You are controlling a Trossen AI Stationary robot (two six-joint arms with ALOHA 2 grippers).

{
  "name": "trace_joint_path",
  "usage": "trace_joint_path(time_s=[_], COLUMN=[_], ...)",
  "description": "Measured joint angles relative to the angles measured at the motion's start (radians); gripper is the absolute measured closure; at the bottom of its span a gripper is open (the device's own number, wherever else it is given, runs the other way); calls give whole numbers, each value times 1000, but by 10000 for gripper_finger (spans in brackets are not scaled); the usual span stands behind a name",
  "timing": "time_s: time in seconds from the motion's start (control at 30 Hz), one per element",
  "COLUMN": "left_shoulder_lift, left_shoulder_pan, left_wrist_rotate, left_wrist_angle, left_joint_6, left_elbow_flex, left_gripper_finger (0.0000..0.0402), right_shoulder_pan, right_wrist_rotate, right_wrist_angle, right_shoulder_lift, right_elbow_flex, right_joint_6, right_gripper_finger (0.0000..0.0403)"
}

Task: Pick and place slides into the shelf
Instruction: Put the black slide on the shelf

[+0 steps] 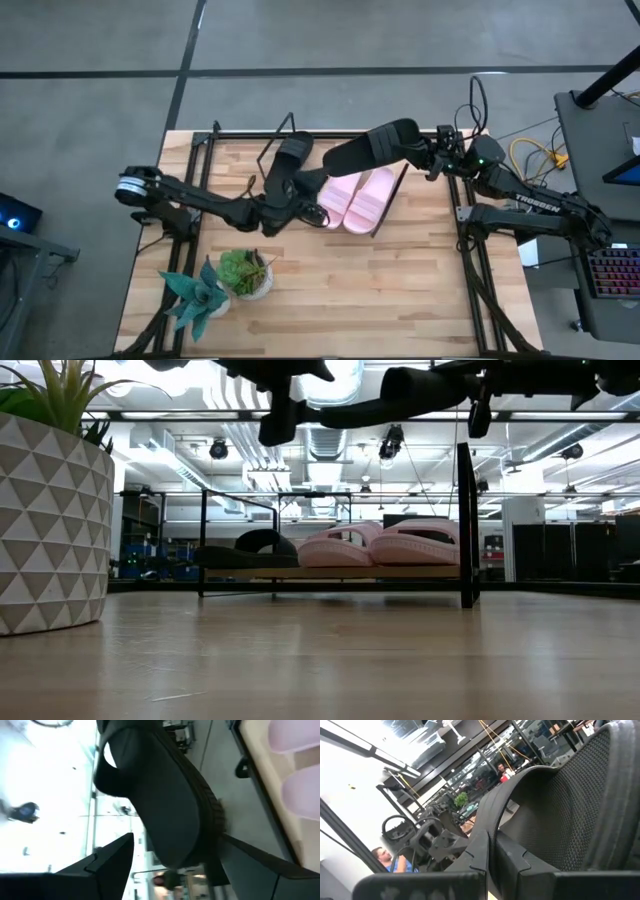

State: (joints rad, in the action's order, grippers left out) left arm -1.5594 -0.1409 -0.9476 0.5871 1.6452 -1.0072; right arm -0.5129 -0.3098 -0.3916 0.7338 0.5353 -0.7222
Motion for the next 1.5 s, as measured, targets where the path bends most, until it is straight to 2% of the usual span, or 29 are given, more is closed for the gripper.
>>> trace_joint_path(time_s=[0.17, 0.43, 0.63, 0.87, 1.17, 1.33, 1.5], left_shoulder_lift=[-58, -91, -98, -89, -91, -91, -91], left_shoulder_pan=[-7, -7, -12, -10, -11, -10, 7], left_wrist_rotate=[1, 1, 12, 12, 165, 232, 240], left_wrist_angle=[117, 204, 241, 291, 660, 652, 636], left_joint_6=[138, 252, 299, 386, 547, 553, 546], left_elbow_flex=[0, 1, 3, 87, 210, 218, 208], left_gripper_finger=[132, 132, 132, 132, 132, 132, 132], right_shoulder_pan=[0, -4, -3, 2, 5, 5, 8], right_wrist_rotate=[-6, -72, -84, -108, -92, -84, -83], right_wrist_angle=[0, 5, 83, 137, 140, 106, 96], right_shoulder_lift=[-1, -15, -61, -132, -129, -105, -87], right_elbow_flex=[0, 1, 1, 1, 1, 1, 0], right_joint_6=[-15, -58, -64, -82, -70, -70, -82], right_gripper_finger=[392, 392, 392, 392, 392, 392, 392])
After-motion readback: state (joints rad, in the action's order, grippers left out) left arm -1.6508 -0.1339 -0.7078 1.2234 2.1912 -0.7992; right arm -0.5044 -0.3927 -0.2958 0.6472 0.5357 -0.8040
